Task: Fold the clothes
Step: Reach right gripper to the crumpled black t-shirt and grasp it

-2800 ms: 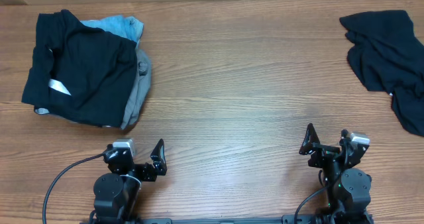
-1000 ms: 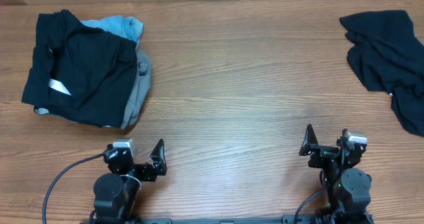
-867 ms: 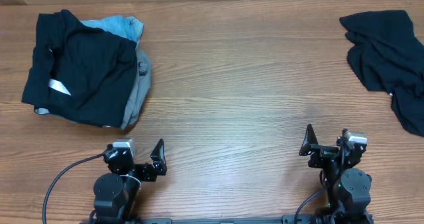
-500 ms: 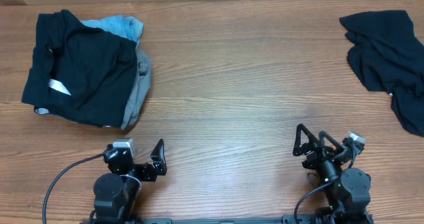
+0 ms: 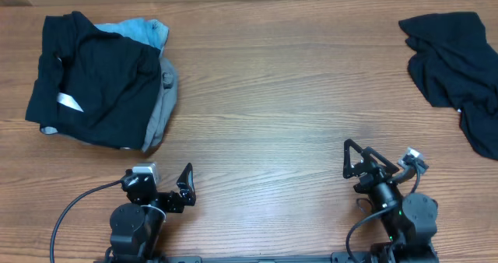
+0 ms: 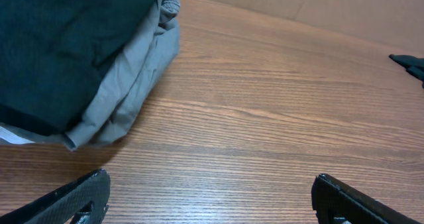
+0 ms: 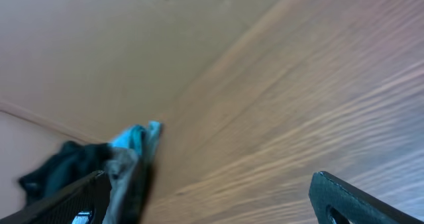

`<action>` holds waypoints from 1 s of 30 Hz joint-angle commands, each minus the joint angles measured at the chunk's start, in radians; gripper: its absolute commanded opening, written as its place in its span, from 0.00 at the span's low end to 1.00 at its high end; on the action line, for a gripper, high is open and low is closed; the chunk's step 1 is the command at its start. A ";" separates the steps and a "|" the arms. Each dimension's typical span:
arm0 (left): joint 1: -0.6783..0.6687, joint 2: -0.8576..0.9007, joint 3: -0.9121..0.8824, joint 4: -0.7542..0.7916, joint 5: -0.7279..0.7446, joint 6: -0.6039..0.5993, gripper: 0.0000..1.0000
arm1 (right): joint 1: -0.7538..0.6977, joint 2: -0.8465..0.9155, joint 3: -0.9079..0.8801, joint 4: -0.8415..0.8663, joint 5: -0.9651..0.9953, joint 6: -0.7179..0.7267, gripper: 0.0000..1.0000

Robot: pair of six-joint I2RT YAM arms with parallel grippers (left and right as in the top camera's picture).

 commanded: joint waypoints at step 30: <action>0.007 -0.011 -0.011 0.002 0.011 0.027 1.00 | -0.424 1.810 1.184 -0.090 0.400 -0.708 0.79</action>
